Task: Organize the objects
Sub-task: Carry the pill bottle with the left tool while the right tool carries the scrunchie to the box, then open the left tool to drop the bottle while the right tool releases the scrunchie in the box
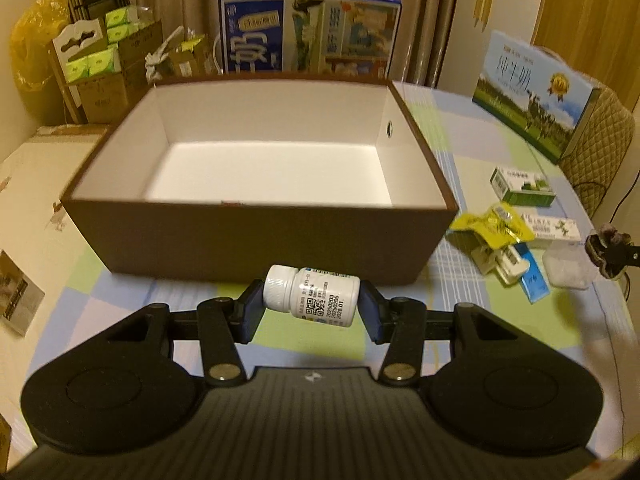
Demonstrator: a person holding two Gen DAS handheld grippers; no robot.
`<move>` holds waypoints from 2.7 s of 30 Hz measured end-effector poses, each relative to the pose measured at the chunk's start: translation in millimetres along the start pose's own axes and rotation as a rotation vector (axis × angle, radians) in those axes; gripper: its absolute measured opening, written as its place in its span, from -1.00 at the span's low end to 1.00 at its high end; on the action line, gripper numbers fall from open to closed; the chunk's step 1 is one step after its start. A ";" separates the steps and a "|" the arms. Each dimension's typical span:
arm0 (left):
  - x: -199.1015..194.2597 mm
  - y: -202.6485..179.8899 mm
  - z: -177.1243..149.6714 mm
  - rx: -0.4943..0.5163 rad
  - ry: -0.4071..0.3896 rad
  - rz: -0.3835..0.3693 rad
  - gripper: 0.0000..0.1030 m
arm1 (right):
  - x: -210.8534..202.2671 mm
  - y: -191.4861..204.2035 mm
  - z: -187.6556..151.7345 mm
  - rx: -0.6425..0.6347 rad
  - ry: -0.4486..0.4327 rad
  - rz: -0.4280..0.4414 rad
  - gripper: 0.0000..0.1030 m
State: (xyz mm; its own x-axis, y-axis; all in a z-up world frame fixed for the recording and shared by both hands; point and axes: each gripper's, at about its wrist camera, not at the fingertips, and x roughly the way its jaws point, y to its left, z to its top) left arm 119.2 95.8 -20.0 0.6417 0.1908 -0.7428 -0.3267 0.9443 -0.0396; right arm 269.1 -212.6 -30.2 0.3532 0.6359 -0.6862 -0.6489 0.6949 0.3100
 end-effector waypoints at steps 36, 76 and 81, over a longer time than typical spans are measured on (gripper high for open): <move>35.0 109.3 97.1 0.109 -0.031 -0.041 -0.13 | 107.4 212.8 61.8 -0.175 -0.061 0.143 -0.87; 172.3 88.7 146.6 0.260 0.207 -0.082 -0.13 | 208.6 207.7 92.7 -0.154 0.112 0.052 -0.87; 189.7 90.4 144.5 0.248 0.245 -0.083 -0.13 | 221.8 199.6 93.3 -0.134 0.139 0.035 -0.87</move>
State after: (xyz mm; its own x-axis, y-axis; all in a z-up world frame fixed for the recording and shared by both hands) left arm 311.6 256.2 -67.9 0.4633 0.0694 -0.8835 -0.0828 0.9960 0.0348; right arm 280.8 98.5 -59.1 0.2382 0.5999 -0.7638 -0.7461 0.6165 0.2515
